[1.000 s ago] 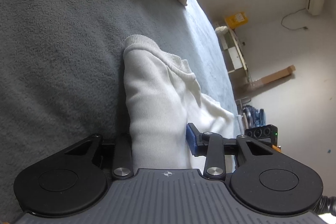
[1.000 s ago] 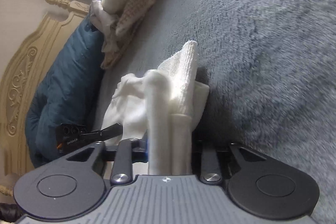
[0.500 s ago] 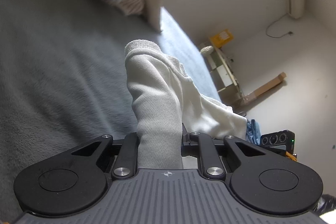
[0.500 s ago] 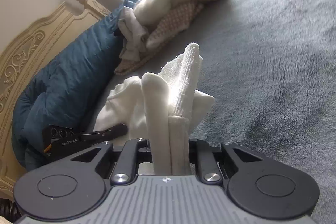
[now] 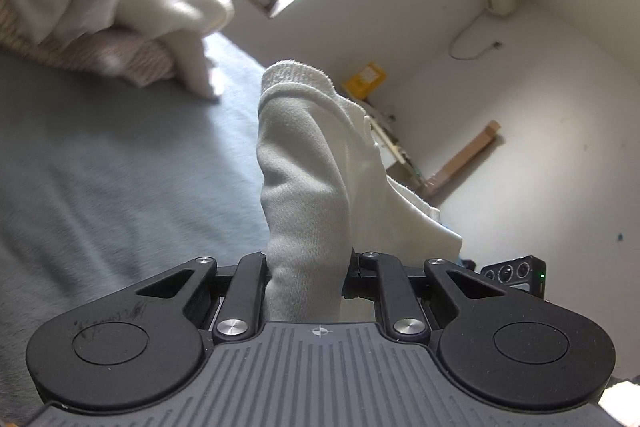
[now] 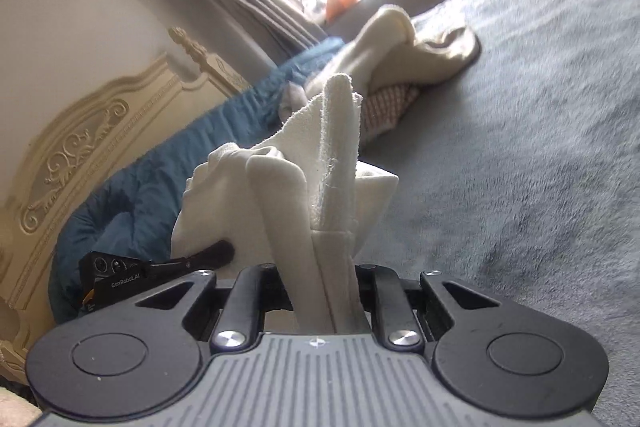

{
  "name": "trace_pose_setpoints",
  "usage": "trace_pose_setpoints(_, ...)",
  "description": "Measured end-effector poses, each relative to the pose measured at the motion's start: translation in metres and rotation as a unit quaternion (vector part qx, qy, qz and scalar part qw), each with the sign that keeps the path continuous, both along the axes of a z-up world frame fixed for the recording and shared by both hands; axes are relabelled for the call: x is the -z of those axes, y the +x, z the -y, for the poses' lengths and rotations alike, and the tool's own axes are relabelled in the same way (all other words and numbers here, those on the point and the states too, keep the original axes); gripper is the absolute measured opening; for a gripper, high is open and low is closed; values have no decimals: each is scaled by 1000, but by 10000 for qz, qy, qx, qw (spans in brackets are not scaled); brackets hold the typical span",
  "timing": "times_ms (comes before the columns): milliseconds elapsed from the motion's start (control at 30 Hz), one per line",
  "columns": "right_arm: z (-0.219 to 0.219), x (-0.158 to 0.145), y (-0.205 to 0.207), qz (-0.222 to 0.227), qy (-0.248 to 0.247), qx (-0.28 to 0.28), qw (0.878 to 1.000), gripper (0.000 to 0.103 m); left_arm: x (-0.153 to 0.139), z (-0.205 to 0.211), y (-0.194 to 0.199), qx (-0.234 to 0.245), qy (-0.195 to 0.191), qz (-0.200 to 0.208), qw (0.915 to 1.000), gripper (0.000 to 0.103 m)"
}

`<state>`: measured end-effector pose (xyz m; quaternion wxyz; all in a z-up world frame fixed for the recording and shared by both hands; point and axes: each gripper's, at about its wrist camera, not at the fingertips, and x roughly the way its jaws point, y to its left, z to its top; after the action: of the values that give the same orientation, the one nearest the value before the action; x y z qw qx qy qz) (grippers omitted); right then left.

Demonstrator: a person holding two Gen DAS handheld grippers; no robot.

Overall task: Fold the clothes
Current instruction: 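Close both grippers on the sweatshirt and lift it off the blanket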

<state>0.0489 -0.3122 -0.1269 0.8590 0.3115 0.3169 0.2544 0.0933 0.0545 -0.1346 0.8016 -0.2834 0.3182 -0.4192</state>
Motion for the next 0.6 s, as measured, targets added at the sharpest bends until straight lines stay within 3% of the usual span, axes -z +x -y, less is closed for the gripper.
trace_pose_setpoints(333, 67, -50, -62, 938, 198, 946, 9909, 17, -76, 92, -14, 821, 326, 928, 9918, 14)
trace_pose_setpoints(600, 156, -79, -128, 1411, 54, 1827, 9730, 17, -118, 215, -36, 1828, 554, 1439, 9710, 14)
